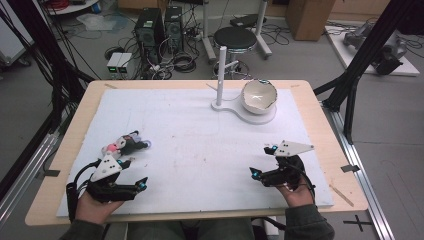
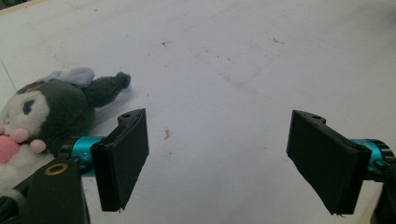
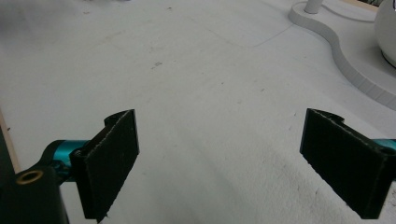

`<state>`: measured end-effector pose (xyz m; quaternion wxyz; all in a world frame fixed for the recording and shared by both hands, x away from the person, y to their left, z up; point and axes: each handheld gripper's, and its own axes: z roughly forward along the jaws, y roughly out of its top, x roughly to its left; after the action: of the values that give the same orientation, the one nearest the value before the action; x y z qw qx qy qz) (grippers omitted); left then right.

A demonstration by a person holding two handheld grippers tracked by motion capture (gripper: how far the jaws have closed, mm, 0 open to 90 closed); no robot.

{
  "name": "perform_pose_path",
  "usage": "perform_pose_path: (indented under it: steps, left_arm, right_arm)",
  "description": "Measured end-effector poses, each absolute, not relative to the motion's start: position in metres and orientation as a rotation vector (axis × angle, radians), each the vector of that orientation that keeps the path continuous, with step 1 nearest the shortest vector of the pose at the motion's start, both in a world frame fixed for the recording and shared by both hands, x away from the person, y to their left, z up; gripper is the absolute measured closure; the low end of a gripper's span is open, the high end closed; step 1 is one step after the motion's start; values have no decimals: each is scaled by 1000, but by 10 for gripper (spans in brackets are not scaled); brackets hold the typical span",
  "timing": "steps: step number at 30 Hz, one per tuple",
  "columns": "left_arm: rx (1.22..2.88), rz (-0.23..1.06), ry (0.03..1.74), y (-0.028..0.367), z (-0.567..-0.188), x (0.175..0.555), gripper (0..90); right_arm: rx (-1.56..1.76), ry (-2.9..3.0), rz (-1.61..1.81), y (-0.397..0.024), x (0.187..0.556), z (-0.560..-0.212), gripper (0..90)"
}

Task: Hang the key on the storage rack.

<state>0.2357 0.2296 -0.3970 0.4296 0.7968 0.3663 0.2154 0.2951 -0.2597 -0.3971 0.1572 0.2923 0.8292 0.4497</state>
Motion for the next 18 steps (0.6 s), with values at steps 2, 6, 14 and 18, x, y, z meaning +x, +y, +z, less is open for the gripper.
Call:
perform_pose_path:
  steps: [2, 6, 14, 18]
  left_arm:
    - [1986, 534, 915, 229, -397, 236, 212]
    - [1987, 535, 907, 228, -397, 236, 213]
    - [1990, 533, 904, 228, -397, 236, 216]
    - [1991, 532, 903, 228, -397, 236, 217]
  right_arm:
    - [839, 2374, 1283, -260, 295, -397, 107]
    - [843, 2360, 1285, -263, 295, -397, 107]
    - [849, 2342, 1279, -263, 294, -396, 107]
    - [852, 2337, 1281, -264, 294, -396, 107]
